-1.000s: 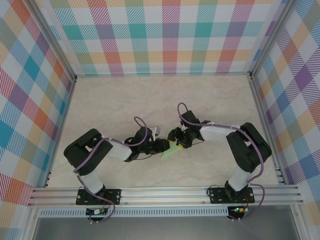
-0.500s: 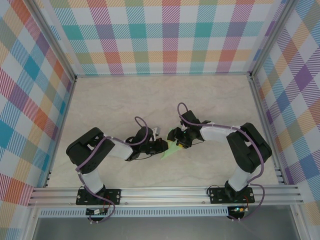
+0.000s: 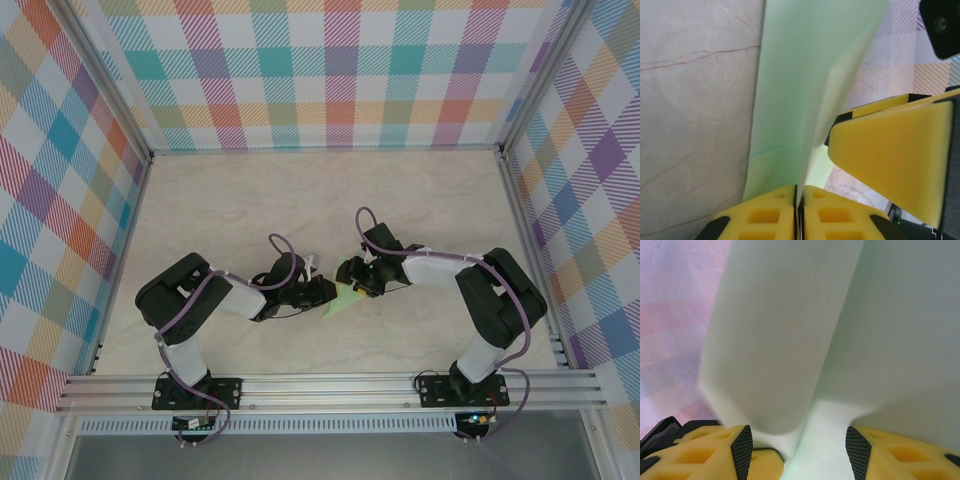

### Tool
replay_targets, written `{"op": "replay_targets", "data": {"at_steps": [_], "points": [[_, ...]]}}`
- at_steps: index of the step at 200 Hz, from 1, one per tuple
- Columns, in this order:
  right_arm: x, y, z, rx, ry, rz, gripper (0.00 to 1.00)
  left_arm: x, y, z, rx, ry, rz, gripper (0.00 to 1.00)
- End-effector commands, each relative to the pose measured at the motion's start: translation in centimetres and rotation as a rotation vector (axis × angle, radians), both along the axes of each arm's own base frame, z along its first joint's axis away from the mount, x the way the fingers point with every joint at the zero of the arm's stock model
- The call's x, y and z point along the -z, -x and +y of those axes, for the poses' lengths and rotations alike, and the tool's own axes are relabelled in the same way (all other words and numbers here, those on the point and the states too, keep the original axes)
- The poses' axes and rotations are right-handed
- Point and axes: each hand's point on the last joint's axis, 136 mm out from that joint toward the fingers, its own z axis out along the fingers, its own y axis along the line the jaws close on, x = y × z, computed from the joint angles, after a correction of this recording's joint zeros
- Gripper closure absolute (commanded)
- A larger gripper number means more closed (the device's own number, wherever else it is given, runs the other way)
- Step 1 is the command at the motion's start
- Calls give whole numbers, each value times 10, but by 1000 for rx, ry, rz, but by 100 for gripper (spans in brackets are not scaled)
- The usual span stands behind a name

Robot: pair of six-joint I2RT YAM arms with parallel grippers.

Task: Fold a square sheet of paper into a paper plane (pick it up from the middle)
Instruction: Fourth fold the wing at the center of the table.

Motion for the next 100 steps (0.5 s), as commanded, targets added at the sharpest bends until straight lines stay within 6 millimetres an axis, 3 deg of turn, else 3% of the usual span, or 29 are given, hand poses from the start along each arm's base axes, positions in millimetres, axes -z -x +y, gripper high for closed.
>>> {"op": "replay_targets", "data": {"at_steps": [1, 52, 100], "points": [[37, 17, -38, 48, 195, 104, 44, -2, -1, 1, 6, 14, 4, 82], [45, 18, -43, 73, 239, 152, 44, -15, 10, 9, 18, 3, 9, 65], [46, 18, -45, 87, 259, 166, 44, -32, 15, 40, -23, -142, -50, 57]]}}
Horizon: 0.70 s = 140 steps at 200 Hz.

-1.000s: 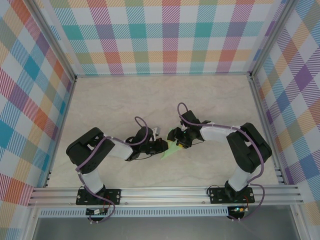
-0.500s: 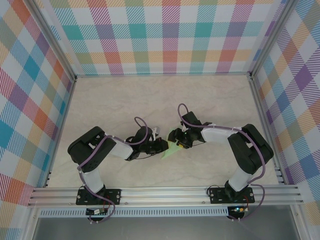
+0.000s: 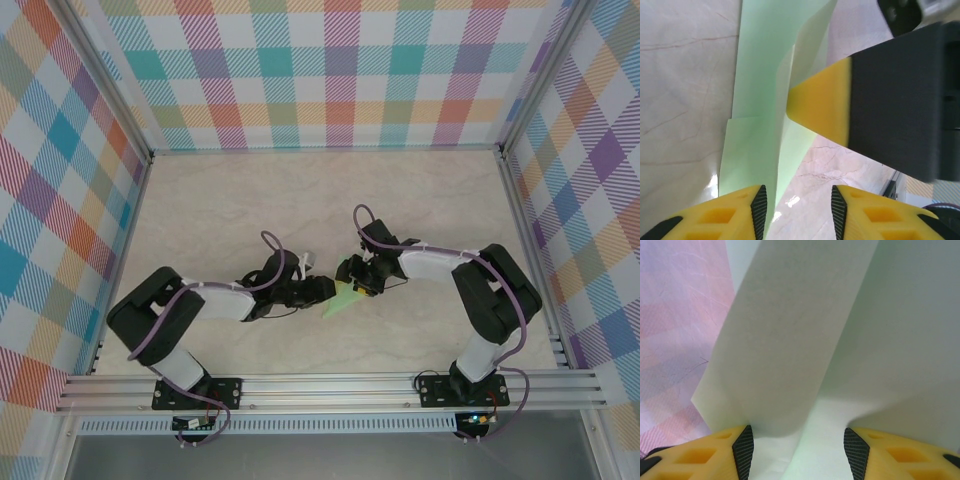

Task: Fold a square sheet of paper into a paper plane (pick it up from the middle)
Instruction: Fourth fold the wing at the center of the table.

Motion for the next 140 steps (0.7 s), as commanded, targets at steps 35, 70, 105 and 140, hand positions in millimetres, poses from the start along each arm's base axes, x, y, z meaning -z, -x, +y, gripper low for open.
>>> {"op": "replay_targets", "data": {"at_steps": [35, 70, 105, 140], "points": [[45, 20, -45, 78, 227, 125, 43, -15, 4, 14, 1, -52, -56, 61], [48, 22, -46, 93, 237, 147, 43, -15, 7, -11, 75, 25, -57, 73], [51, 23, -47, 97, 246, 164, 43, -17, 3, -27, 109, 45, -83, 81], [51, 25, -48, 98, 253, 171, 43, 3, 0, -28, 109, -29, -44, 87]]}}
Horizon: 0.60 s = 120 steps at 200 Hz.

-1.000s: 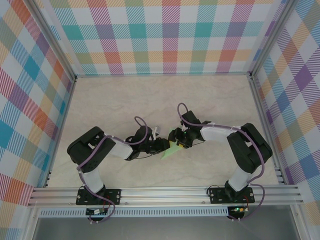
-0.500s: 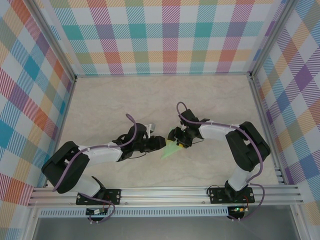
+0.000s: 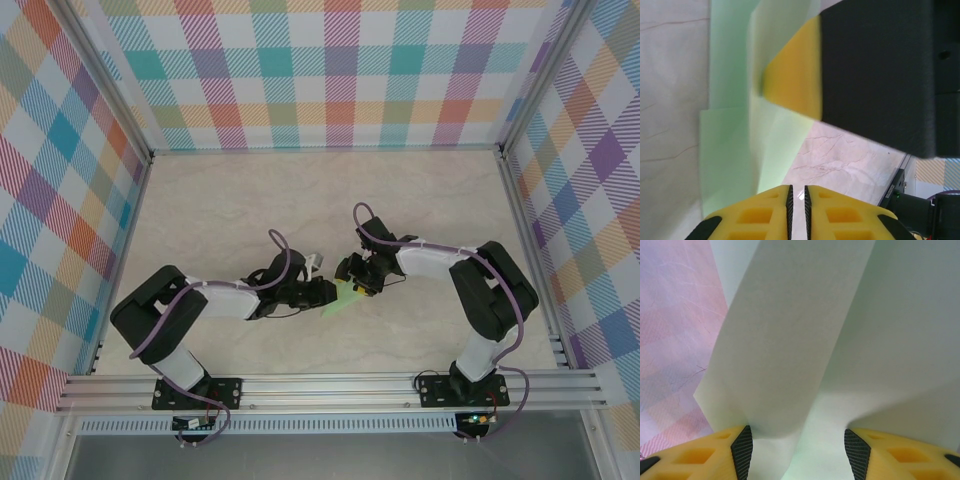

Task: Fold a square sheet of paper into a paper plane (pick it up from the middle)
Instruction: Fourth fold the wing at the center of the table.

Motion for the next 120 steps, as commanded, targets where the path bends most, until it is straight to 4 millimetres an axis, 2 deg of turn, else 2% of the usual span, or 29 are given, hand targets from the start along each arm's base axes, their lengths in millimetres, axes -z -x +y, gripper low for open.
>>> {"op": "replay_targets", "data": {"at_steps": [1, 33, 120], "points": [[51, 26, -48, 52, 234, 130, 43, 0, -7, -9, 25, -15, -28, 87], [50, 28, -49, 54, 238, 134, 44, 20, -8, 0, -2, -87, -4, 93], [45, 25, -46, 40, 212, 104, 45, 33, -8, 4, -15, -126, 13, 97]]}}
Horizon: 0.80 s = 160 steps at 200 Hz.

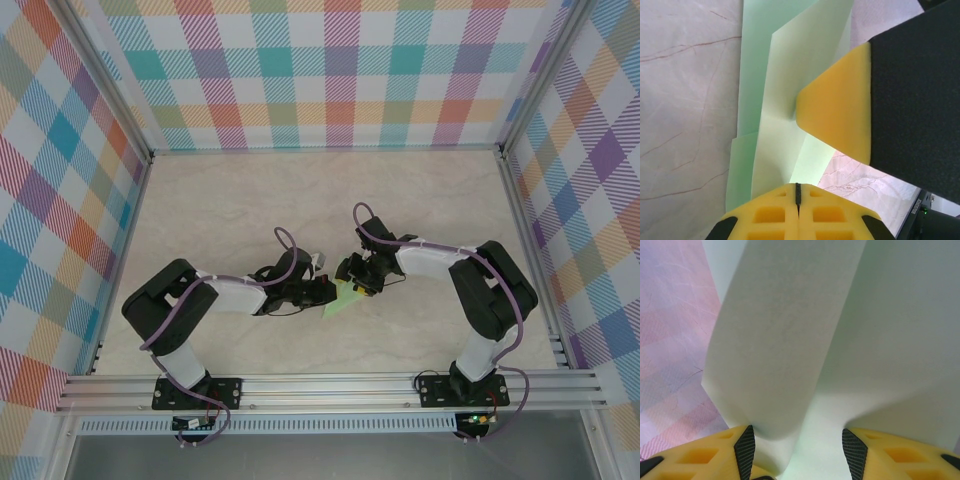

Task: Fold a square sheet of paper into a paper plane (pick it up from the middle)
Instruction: Fourth fold the wing at the center of the table.

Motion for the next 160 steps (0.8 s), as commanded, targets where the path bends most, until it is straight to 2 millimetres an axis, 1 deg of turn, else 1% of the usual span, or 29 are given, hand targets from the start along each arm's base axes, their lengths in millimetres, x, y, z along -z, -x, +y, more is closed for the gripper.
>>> {"op": "replay_targets", "data": {"at_steps": [1, 37, 96, 109, 135, 142, 160], "points": [[44, 24, -44, 35, 201, 94, 45, 12, 1, 2, 6, -35, 14, 97], [39, 23, -45, 34, 189, 62, 46, 14, 2, 2, 6, -40, 22, 97], [52, 29, -56, 42, 267, 121, 53, 6, 1, -1, 14, -21, 15, 96], [55, 30, -58, 43, 282, 132, 54, 0, 1, -2, 12, -8, 9, 94], [59, 32, -59, 44, 294, 150, 55, -18, 0, -1, 2, 23, -21, 85], [59, 32, -59, 46, 297, 153, 55, -23, -1, 1, -6, 26, -31, 83], [58, 31, -59, 46, 304, 159, 54, -34, -3, 7, -35, 38, -56, 80]]}}
